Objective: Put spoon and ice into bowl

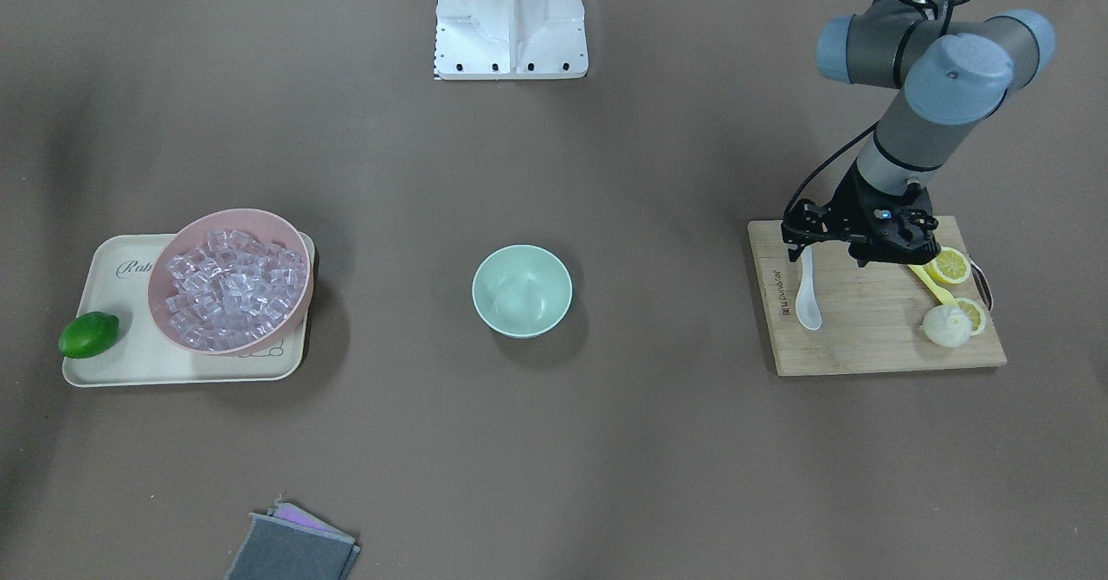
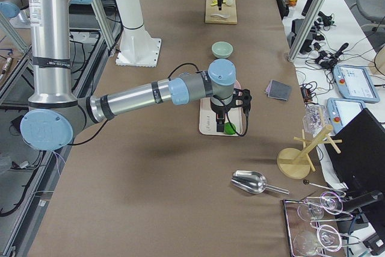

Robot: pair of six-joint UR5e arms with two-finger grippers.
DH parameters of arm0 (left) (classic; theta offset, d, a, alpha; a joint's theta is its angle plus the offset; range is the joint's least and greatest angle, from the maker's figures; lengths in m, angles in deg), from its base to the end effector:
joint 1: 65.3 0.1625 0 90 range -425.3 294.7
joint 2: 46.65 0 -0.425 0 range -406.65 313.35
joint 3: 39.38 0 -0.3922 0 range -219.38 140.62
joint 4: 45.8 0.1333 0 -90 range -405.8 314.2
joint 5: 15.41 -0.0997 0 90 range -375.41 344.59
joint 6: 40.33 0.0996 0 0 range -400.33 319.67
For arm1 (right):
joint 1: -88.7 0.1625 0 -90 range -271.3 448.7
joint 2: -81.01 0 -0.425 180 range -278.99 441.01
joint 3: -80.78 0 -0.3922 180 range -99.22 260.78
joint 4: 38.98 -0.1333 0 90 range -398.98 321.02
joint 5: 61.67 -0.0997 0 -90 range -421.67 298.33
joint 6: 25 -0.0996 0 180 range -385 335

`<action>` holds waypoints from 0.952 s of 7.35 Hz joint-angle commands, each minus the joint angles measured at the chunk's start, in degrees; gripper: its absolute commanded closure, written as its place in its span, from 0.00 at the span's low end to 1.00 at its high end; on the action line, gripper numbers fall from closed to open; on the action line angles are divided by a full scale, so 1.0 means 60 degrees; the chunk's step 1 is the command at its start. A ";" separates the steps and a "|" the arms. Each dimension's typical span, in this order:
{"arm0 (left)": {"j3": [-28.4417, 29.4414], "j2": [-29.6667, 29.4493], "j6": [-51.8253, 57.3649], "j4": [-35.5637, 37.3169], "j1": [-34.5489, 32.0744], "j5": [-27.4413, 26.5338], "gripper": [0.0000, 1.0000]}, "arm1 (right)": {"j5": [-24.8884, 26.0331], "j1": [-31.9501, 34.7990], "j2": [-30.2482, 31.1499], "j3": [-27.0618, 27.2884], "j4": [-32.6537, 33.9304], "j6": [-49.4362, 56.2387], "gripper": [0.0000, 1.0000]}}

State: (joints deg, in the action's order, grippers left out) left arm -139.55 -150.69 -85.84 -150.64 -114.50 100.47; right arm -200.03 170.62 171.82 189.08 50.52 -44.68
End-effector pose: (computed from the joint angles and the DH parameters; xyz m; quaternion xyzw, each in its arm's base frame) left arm 0.3206 -0.5089 0.4208 0.0933 0.3768 0.0370 0.9209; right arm -0.0097 -0.4868 0.5017 0.0414 -0.4270 0.0273 0.9029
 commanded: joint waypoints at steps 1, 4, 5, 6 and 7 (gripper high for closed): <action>0.0359 0.0054 -0.0032 -0.0612 0.0390 -0.0227 0.15 | -0.0011 -0.0147 -0.0223 0.0011 -0.0004 -0.0104 0.00; 0.0595 0.0113 0.0085 -0.0748 0.0406 -0.0227 0.23 | -0.0012 -0.0220 -0.0428 0.0040 -0.0004 -0.0482 0.00; 0.0610 0.0113 0.0085 -0.0749 0.0406 -0.0227 0.26 | 0.0032 -0.0380 -0.0443 0.0113 -0.0004 -0.0674 0.00; 0.0653 0.0113 0.0085 -0.0749 0.0406 -0.0227 0.27 | 0.0032 -0.0396 -0.0530 0.0113 0.0010 -0.0676 0.00; 0.0683 0.0098 0.0085 -0.0749 0.0406 -0.0227 0.30 | 0.0018 -0.0483 -0.0632 0.0113 0.0010 -0.0705 0.00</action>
State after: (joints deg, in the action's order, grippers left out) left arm -135.70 -150.04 -85.34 -155.12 -112.06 99.11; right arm -199.90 168.27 168.69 189.70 50.55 -48.55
